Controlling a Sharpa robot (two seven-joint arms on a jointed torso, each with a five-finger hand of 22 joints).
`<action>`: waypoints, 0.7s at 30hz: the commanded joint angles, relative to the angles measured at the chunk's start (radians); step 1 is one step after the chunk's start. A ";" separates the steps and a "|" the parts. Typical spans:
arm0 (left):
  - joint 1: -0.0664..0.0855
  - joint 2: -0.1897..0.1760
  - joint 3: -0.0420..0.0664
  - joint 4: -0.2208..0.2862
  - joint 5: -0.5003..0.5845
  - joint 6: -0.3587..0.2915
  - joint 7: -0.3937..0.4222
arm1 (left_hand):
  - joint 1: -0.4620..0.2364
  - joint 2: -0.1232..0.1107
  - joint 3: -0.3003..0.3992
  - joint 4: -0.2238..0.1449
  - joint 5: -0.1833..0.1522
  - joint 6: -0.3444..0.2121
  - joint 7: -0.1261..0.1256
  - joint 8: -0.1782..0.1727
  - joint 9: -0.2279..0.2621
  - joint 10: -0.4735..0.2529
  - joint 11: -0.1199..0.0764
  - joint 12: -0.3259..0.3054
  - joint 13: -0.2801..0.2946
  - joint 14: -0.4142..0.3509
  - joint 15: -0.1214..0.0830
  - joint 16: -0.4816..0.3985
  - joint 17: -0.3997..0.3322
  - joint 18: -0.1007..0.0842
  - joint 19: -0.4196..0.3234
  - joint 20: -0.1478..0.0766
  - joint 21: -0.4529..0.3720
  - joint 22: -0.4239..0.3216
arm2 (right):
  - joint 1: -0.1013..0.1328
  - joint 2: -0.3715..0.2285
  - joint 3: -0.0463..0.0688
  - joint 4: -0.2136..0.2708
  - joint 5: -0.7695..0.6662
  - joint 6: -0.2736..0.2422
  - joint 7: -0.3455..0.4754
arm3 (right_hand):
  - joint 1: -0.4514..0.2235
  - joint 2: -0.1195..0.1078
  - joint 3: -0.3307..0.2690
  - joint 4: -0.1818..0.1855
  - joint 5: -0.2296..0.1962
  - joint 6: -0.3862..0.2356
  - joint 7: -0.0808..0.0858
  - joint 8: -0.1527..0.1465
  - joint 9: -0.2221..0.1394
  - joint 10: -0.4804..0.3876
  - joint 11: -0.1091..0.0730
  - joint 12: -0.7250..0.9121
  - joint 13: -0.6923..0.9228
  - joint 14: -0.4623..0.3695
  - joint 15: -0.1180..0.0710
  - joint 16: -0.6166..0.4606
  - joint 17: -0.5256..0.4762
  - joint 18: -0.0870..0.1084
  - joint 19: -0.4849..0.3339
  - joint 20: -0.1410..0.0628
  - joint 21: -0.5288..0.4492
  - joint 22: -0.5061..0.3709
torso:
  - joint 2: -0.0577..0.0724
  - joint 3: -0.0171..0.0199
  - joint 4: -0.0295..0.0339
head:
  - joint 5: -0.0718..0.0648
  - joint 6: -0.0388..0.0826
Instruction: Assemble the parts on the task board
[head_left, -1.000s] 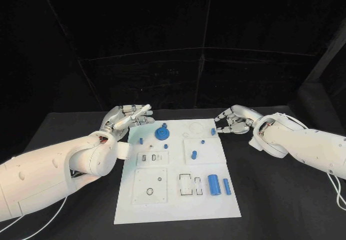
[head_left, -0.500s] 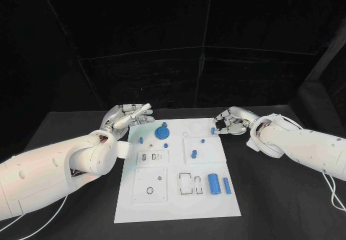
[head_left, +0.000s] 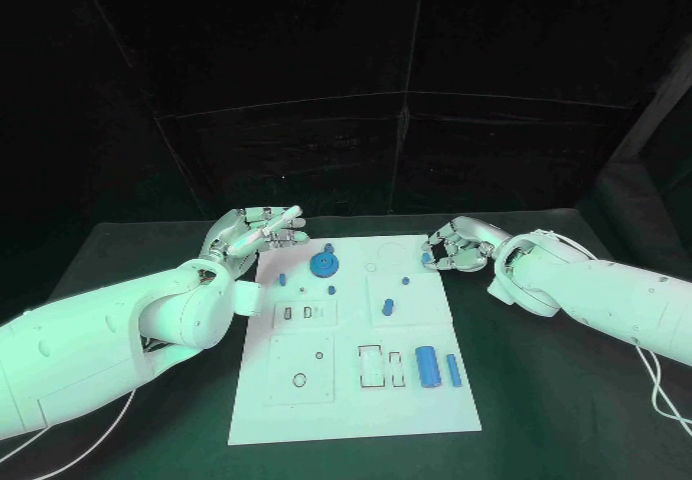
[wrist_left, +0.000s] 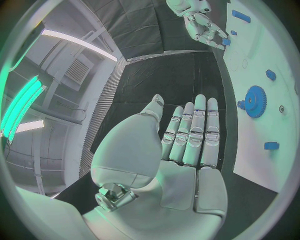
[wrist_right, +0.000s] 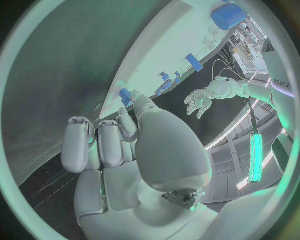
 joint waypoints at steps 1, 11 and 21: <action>0.001 0.002 0.001 0.000 0.001 0.012 0.009 | 0.007 0.005 -0.001 -0.005 0.002 0.007 -0.001 -0.006 -0.001 0.007 -0.001 -0.006 -0.001 0.009 0.001 -0.005 0.002 0.014 0.010 0.000 -0.005 -0.001 | -0.003 0.004 0.001 -0.003 0.003 0.016 0.002 | 0.007 0.008 0.004 -0.004 0.000 0.011 0.000 0.006 0.001 0.005 0.001 0.004 0.002 0.031 -0.007 -0.001 0.002 -0.008 0.001 -0.005 0.002 0.002 | -0.001 0.0002 0.0003 | 0.001 0.000; 0.001 0.002 0.001 -0.002 0.001 0.011 0.008 | 0.007 0.005 -0.001 -0.005 0.002 0.007 -0.001 -0.006 -0.001 0.007 -0.001 -0.006 -0.001 0.009 0.001 -0.005 0.002 0.014 0.010 0.000 -0.005 -0.001 | -0.009 0.014 0.001 -0.015 0.003 0.021 0.004 | 0.009 0.021 0.016 -0.008 -0.008 0.046 -0.005 0.021 0.004 0.011 -0.004 0.010 0.009 0.032 -0.010 0.000 0.004 -0.008 0.002 -0.007 0.003 0.003 | 0.000 0.0002 0.0001 | 0.001 -0.003; 0.001 0.002 0.001 -0.002 0.001 0.011 0.008 | 0.007 0.005 -0.001 -0.005 0.002 0.007 -0.001 -0.006 -0.001 0.007 -0.001 -0.006 -0.001 0.009 0.001 -0.005 0.002 0.014 0.010 0.000 -0.005 -0.001 | -0.011 0.016 0.001 -0.018 0.003 0.018 0.006 | 0.007 0.032 0.028 -0.010 -0.013 0.078 -0.014 0.034 0.006 0.018 -0.011 0.018 0.016 0.032 -0.016 0.001 0.007 -0.008 0.003 -0.011 0.004 0.006 | 0.000 0.0000 0.0002 | 0.001 -0.003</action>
